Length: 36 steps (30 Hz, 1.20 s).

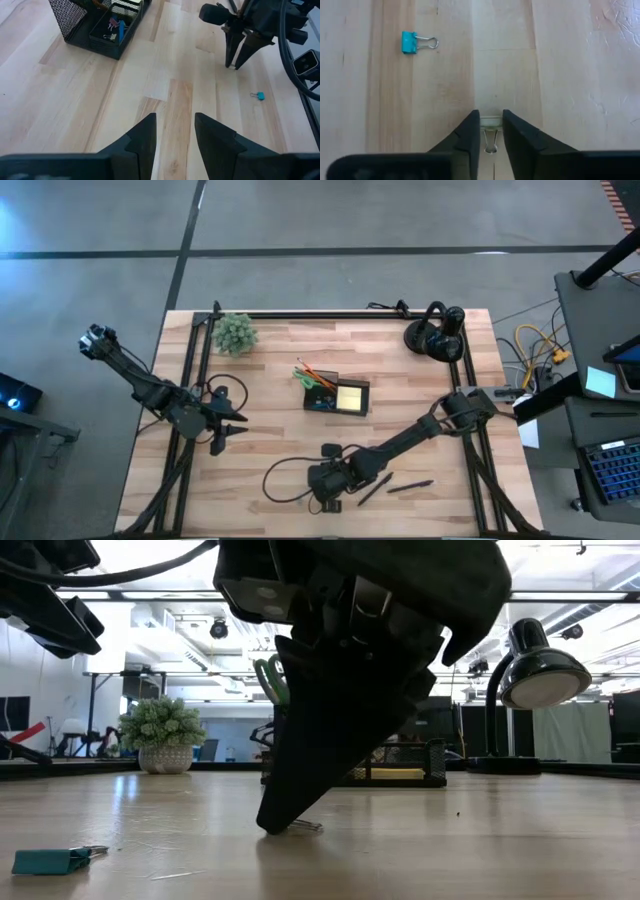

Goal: Pick and place office supplies into organizer
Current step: Put the yellow binder clip into the black desk organizer

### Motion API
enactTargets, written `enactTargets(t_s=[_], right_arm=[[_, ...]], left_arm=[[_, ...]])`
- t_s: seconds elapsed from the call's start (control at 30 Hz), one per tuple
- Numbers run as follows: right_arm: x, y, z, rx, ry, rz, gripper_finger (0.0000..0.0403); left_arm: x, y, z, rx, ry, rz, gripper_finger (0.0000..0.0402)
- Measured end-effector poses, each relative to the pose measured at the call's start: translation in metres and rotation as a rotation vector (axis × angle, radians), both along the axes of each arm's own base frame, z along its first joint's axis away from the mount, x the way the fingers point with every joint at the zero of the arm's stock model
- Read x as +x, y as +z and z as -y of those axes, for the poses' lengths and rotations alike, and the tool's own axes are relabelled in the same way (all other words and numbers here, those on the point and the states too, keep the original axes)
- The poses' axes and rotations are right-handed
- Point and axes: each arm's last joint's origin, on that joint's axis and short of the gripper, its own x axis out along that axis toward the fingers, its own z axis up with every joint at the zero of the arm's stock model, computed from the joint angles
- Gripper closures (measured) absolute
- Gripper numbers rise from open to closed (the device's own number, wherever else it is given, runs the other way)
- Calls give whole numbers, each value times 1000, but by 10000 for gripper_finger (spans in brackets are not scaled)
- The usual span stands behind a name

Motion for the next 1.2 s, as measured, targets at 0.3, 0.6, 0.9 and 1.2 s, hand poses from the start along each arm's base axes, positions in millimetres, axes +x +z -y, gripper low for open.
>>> enactTargets(t_s=[0.3,0.6,0.9,1.2], right_arm=[[0,3,0,7,11,-11,350],[6,65,28,-186,-293,99,342],[0,93,109,-71,-985,105,342],[12,82,168,94,-1133,-22,342]], left_arm=[[0,0,0,-1,0,0,281],[2,3,1,-27,-1,29,281],[2,3,2,-27,-2,33,281],[2,0,1,-61,31,22,281]])
